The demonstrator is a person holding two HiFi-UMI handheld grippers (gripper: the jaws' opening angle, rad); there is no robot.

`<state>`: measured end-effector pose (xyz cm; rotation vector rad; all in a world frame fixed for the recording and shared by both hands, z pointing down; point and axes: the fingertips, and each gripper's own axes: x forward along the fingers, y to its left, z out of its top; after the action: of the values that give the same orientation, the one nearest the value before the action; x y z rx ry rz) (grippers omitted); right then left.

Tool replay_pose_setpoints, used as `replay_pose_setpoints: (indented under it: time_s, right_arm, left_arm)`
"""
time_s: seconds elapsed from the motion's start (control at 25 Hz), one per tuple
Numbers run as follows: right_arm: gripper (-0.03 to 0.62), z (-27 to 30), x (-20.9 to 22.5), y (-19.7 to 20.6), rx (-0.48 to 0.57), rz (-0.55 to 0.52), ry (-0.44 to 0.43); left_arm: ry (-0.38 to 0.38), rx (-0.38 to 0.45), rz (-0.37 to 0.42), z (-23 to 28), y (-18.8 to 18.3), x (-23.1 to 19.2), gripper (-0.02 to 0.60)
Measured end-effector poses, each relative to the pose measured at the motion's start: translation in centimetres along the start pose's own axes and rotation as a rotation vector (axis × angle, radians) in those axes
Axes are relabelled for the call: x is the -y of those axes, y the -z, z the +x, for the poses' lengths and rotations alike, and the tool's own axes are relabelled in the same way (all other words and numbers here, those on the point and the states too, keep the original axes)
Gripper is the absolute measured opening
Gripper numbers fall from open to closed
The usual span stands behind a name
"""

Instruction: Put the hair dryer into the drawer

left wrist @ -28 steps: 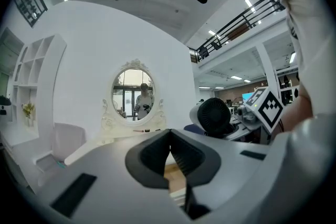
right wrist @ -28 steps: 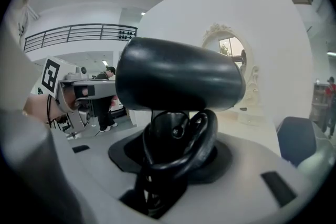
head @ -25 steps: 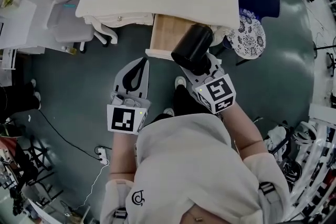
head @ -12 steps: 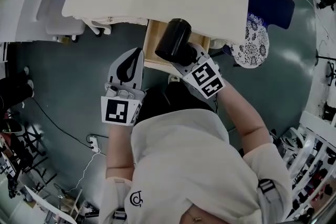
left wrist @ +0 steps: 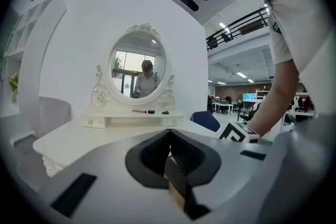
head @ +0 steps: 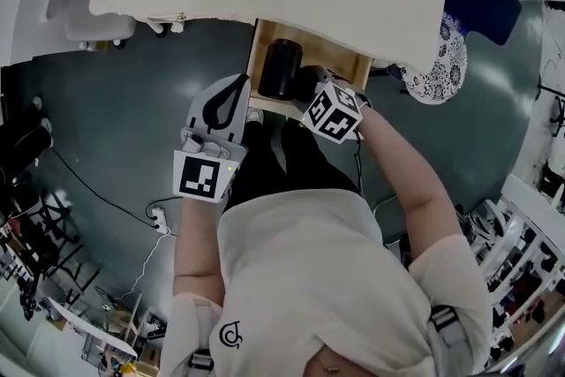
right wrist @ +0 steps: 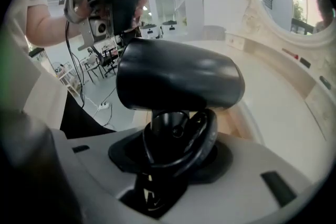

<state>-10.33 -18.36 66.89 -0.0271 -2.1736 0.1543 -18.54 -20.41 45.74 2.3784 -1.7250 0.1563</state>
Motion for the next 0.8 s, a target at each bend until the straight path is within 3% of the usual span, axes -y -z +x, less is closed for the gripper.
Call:
replay_pose_setpoints:
  time_s: [0.4,0.64,0.8]
  right_arm:
    - [0.19,7.8,1.2,5.6,-0.26,-0.007,-0.088]
    - [0.195,9.0,1.6,7.0,-0.322,0.037,-0.143]
    - [0.201,9.6,1.3,8.0,-0.344,0.008,-0.135]
  left_arm:
    - [0.024,-0.03,-0.047,0.6,3.0,-2.5,0.012]
    - [0.041,-0.055,-0.076,0.6,4.5,-2.8,0.012]
    - [0.052,-0.072,-0.084,0.3,5.2,-2.8,0.012]
